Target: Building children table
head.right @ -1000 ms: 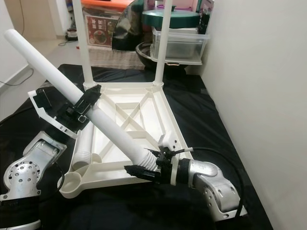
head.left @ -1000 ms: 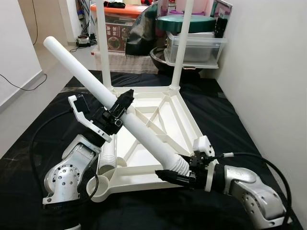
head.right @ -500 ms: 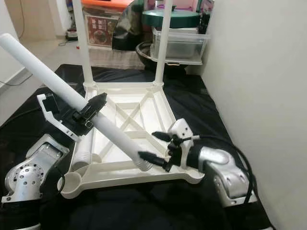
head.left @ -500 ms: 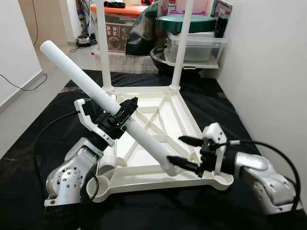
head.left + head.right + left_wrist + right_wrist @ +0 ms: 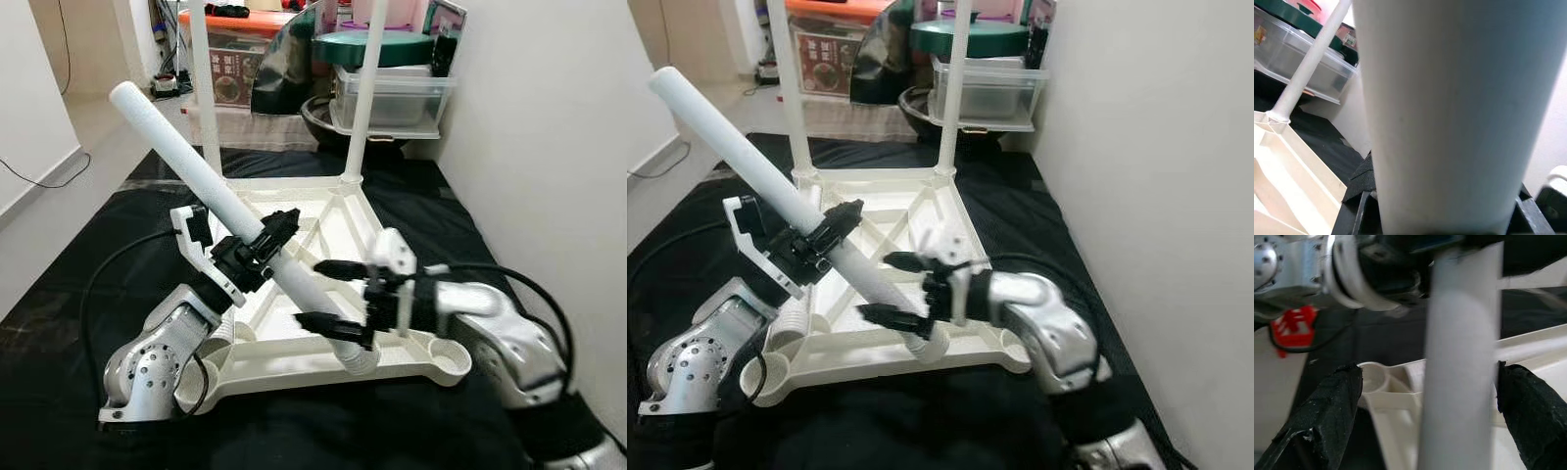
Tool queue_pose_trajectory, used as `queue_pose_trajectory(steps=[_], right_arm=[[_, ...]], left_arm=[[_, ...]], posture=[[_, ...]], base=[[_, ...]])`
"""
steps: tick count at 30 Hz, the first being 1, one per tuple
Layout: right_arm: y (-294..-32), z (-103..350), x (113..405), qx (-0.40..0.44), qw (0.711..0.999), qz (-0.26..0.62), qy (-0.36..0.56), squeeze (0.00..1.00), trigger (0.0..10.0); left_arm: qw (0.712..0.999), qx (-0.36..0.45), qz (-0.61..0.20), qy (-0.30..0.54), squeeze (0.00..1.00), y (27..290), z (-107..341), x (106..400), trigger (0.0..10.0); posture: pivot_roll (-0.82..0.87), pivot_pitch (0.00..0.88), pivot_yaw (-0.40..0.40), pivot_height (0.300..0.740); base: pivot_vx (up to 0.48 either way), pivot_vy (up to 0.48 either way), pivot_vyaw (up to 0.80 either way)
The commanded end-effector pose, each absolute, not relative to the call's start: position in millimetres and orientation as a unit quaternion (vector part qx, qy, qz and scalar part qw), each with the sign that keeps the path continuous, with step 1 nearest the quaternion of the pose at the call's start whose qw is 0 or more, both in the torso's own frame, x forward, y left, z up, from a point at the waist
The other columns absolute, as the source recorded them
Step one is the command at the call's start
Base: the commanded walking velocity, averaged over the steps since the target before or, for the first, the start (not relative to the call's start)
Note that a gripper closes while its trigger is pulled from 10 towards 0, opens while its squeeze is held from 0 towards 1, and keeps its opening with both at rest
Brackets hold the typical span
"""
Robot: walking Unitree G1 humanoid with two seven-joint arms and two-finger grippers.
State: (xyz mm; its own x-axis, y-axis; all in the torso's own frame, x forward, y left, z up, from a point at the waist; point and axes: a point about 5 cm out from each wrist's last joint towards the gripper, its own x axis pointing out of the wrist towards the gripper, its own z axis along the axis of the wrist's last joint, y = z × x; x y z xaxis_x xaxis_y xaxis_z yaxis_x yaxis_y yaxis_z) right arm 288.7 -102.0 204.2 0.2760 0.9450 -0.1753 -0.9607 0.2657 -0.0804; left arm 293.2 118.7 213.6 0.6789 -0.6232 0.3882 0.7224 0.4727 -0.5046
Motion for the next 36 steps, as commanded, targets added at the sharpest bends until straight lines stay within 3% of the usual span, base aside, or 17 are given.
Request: queue_pose_trajectory(steps=[1,5,8,9,10,14,20,21,23,24,36], right_arm=[[-98.3,200.4,288.7,-0.068,0.783,0.614,0.071,0.00,10.0],[-86.6,198.4,286.3,-0.046,0.756,0.645,0.102,0.00,10.0],[-86.6,198.4,286.3,-0.046,0.756,0.645,0.102,0.00,10.0],[-80.4,196.3,283.4,-0.039,0.735,0.666,0.120,0.00,10.0],[-80.4,196.3,283.4,-0.039,0.735,0.666,0.120,0.00,10.0],[-75.7,194.2,282.6,-0.047,0.720,0.679,0.130,0.00,10.0],[-61.6,193.8,279.9,-0.079,0.676,0.721,0.131,0.00,10.0],[-59.4,190.2,280.8,-0.100,0.675,0.720,0.130,0.00,3.3],[-57.6,185.6,281.9,-0.125,0.674,0.716,0.129,0.00,3.3],[-57.4,184.6,281.9,-0.121,0.674,0.716,0.132,0.00,0.0],[-59.3,187.2,281.3,-0.085,0.680,0.718,0.121,0.00,0.0]], left_arm=[[0.852,-0.321,-0.406,-0.079,0.00,117.4,216.0,289.0,0.0],[0.845,-0.320,-0.422,-0.078,0.00,113.2,217.1,285.2,0.0],[0.845,-0.320,-0.422,-0.078,0.00,113.2,217.1,285.2,0.0],[0.836,-0.321,-0.438,-0.074,0.00,108.6,217.9,283.0,0.0],[0.836,-0.321,-0.438,-0.074,0.00,108.6,217.9,283.0,0.0],[0.829,-0.323,-0.451,-0.069,0.00,104.4,218.0,281.5,0.0],[0.820,-0.322,-0.470,-0.059,0.00,94.2,215.7,279.9,0.0],[0.819,-0.322,-0.471,-0.059,0.00,93.6,216.0,279.8,0.0],[0.818,-0.322,-0.473,-0.059,0.00,93.2,216.3,279.7,0.0],[0.818,-0.323,-0.473,-0.060,0.00,93.7,216.3,279.5,0.0],[0.815,-0.331,-0.471,-0.061,0.00,96.1,214.4,279.0,0.0]], posture=[[0.06,0.000,-0.116,0.740],[0.07,0.000,-0.124,0.740],[0.07,0.000,-0.124,0.740],[0.07,0.000,-0.125,0.740],[0.07,0.000,-0.125,0.740],[0.07,0.000,-0.124,0.740],[0.06,0.000,-0.121,0.740],[0.07,0.000,-0.129,0.740],[0.07,0.000,-0.129,0.740],[0.07,0.000,-0.131,0.740],[0.07,0.000,-0.129,0.740]], base=[[0.000,0.000,0.00],[0.000,0.000,0.00],[0.000,0.000,0.00],[0.000,0.000,0.00],[0.000,0.000,0.00],[0.000,0.000,0.00],[0.000,0.000,0.00],[0.000,0.000,0.00],[0.000,0.000,0.00],[0.000,0.000,0.00],[0.000,0.000,0.00]])
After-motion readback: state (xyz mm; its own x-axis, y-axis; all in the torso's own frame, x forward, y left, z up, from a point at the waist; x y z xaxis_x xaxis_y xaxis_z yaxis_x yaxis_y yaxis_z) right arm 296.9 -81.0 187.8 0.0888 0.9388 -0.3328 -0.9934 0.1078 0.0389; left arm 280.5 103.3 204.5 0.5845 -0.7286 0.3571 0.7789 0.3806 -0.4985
